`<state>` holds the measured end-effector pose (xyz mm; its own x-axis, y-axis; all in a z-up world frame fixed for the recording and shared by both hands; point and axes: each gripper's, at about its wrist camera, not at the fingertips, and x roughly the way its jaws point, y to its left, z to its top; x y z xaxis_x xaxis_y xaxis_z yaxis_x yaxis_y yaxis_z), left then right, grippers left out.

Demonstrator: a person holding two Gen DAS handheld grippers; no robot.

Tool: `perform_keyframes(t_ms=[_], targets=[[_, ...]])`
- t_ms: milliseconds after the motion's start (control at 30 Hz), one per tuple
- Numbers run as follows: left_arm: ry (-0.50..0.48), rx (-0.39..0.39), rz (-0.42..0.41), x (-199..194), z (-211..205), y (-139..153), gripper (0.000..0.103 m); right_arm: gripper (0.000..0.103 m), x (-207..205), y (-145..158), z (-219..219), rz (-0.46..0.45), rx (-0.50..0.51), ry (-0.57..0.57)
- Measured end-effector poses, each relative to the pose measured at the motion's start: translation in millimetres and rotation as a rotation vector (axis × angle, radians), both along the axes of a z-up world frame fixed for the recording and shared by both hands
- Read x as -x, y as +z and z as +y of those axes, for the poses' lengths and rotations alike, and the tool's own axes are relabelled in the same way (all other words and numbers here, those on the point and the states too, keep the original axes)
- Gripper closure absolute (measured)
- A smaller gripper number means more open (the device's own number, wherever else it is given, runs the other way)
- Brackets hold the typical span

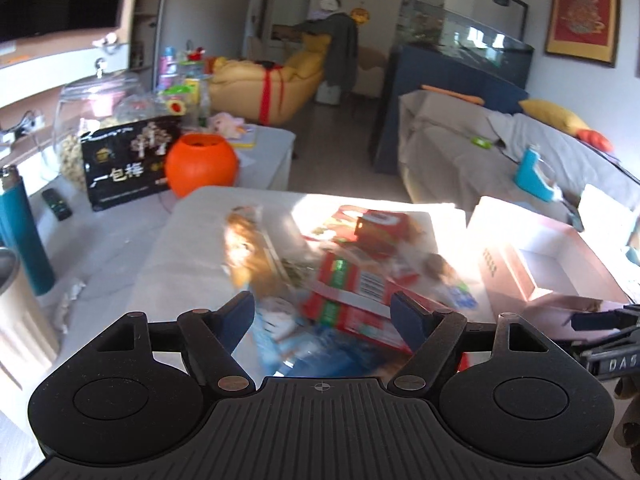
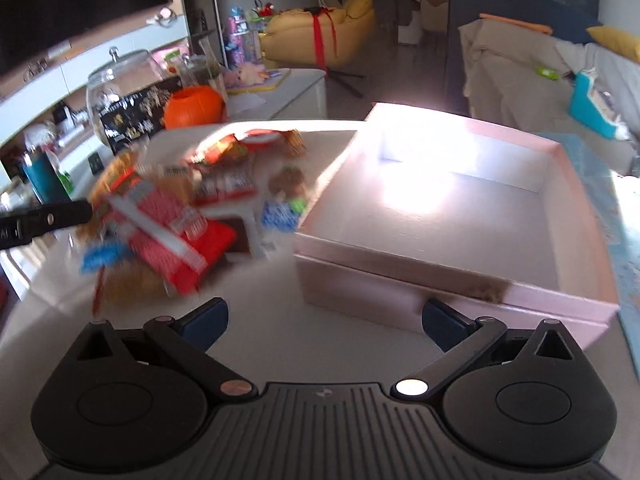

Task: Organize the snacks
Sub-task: 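Grasp the wafer bar in clear wrapper from the snack pile with the left tool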

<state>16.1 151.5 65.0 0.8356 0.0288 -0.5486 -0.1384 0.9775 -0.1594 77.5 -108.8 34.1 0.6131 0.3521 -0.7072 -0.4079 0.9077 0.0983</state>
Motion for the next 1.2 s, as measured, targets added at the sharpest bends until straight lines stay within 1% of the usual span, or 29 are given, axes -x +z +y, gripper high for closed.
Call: perform_keyframes(t_ms=[67,100,167,233,300,333,400,433,467,500,533,600,633,667,700,800,867,933,1000,1067,1133,1200], targets=[[0.026,-0.002,0.005,-7,8,-3,0.023,0.0,-13,4,11,-0.006,-0.018,0.011],[0.043,-0.002,0.004,-10,14,-5,0.026,0.0,-18,5,17,-0.009,-0.027,0.028],[0.083,-0.003,0.009,-19,24,-8,0.03,0.0,-21,9,33,-0.02,-0.034,0.09],[0.127,0.009,0.022,-27,33,-9,0.035,0.0,-21,10,55,-0.056,0.014,0.152],[0.135,0.04,0.022,-30,38,-7,0.04,0.0,-21,11,79,-0.104,0.064,0.195],[0.118,0.049,0.012,-29,37,-5,0.04,0.0,-22,11,88,-0.099,0.06,0.218],[0.075,0.042,0.0,-29,30,-1,0.04,0.0,-32,8,99,-0.038,0.021,0.249],[0.051,0.035,0.003,-28,24,1,0.04,0.002,-37,5,101,-0.004,0.0,0.254],[0.028,0.033,0.009,-27,19,1,0.04,0.012,-39,3,103,0.023,-0.013,0.255],[0.006,0.037,0.018,-27,15,1,0.04,0.018,-40,0,102,0.047,-0.021,0.261],[-0.019,0.041,0.027,-25,11,1,0.04,0.024,-39,-2,99,0.059,-0.035,0.262],[-0.084,0.037,0.048,-19,0,-1,0.04,0.042,-33,0,84,0.08,-0.061,0.253],[-0.122,0.028,0.061,-17,-6,-3,0.041,0.06,-31,-1,76,0.104,-0.068,0.25],[-0.164,0.012,0.072,-14,-13,-5,0.042,0.07,-27,-1,67,0.123,-0.064,0.238],[-0.211,-0.009,0.082,-10,-22,-8,0.045,0.071,-23,-2,57,0.13,-0.049,0.219],[-0.313,-0.085,0.126,-3,-47,-20,0.046,0.072,-7,-6,28,0.145,-0.023,0.173],[-0.338,-0.135,0.16,-7,-59,-29,0.047,0.071,0,-7,12,0.151,-0.026,0.155],[-0.35,-0.149,0.198,-10,-65,-36,0.046,0.07,3,-5,5,0.122,-0.02,0.138],[-0.372,-0.143,0.237,-10,-70,-40,0.05,0.058,4,-1,4,0.089,-0.024,0.136],[-0.434,-0.11,0.272,-7,-71,-42,0.052,0.037,2,2,11,0.054,-0.033,0.156],[-0.464,-0.116,0.275,1,-75,-42,0.051,0.029,-1,7,22,0.032,-0.045,0.191],[-0.465,-0.127,0.279,7,-76,-41,0.051,0.025,-9,8,38,0.025,-0.052,0.214]])
